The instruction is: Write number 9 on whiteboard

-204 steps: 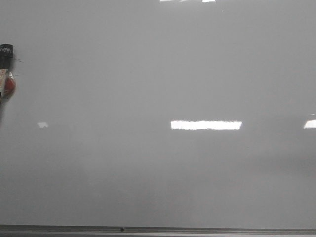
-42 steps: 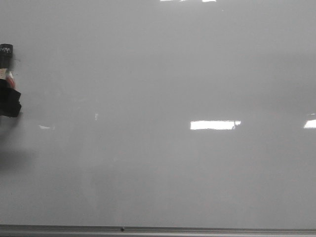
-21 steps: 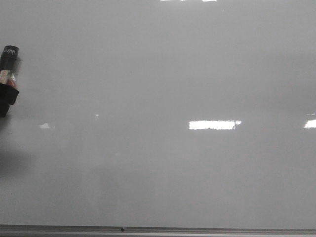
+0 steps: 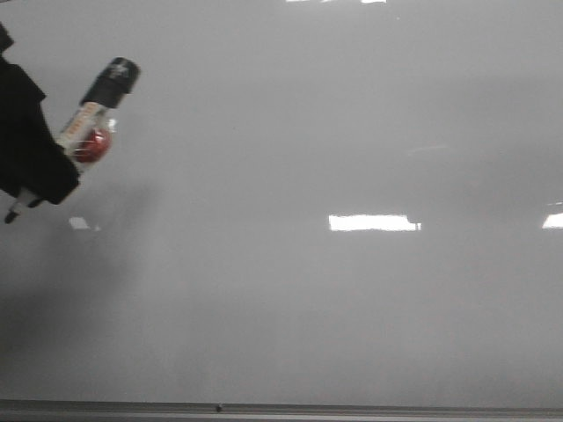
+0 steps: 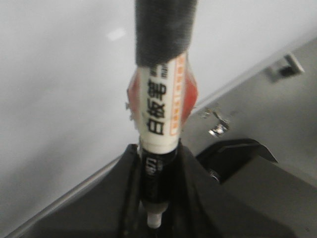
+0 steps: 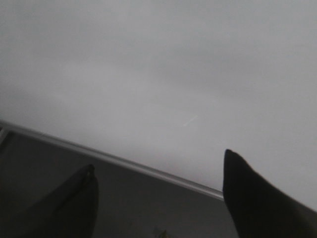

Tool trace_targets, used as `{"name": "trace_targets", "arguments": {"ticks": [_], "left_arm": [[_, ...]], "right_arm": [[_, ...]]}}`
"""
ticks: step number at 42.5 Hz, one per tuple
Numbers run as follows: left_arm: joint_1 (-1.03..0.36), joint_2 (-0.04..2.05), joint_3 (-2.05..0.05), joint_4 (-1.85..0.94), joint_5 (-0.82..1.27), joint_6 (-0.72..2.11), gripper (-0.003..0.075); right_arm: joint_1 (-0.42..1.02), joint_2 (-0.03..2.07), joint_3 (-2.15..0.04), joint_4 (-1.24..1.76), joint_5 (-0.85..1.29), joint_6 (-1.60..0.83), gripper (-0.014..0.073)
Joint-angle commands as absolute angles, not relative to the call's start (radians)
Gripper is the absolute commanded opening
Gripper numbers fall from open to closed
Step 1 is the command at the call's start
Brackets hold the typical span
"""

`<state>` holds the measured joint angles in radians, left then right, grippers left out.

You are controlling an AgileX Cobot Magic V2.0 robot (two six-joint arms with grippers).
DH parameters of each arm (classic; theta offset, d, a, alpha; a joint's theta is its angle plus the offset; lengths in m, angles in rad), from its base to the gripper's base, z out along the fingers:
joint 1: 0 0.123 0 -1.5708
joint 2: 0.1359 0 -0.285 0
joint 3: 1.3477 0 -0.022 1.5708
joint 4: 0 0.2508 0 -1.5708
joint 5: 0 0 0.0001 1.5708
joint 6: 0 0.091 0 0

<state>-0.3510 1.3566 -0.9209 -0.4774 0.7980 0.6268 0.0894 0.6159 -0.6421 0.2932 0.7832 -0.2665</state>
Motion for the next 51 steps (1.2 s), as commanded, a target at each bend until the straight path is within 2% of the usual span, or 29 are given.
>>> {"name": "trace_targets", "arguments": {"ticks": [1,7,17,32,41,45,51], "left_arm": [[-0.401,1.325,-0.959,-0.668,0.890,0.887,-0.0018],[-0.440,1.325,-0.959,-0.823,1.073,1.073,-0.0019],[-0.442,1.325,-0.959,-0.891,1.238,1.131,-0.0019],[-0.442,1.325,-0.961,-0.914,1.241,1.150,-0.0018],[-0.442,1.325,-0.961,-0.916,1.236,1.150,-0.0019],[-0.442,1.325,-0.961,-0.916,1.225,1.151,-0.0018],[-0.442,1.325,-0.961,-0.932,1.221,1.174,-0.0018]], "right_arm": [[0.141,0.723,-0.750,0.453,0.826,-0.441,0.0549],[0.201,0.869,-0.858,0.641,0.987,-0.625,0.0549],[0.242,1.090,-1.004,1.009,1.127,-0.884,0.0549],[0.405,1.400,-1.235,1.086,1.261,-0.904,0.0549],[0.457,1.508,-1.260,1.082,1.290,-0.897,0.0545],[0.457,1.533,-1.260,1.078,1.302,-0.877,0.0510],[0.457,1.556,-1.260,1.079,1.305,-0.877,0.0386]]}}
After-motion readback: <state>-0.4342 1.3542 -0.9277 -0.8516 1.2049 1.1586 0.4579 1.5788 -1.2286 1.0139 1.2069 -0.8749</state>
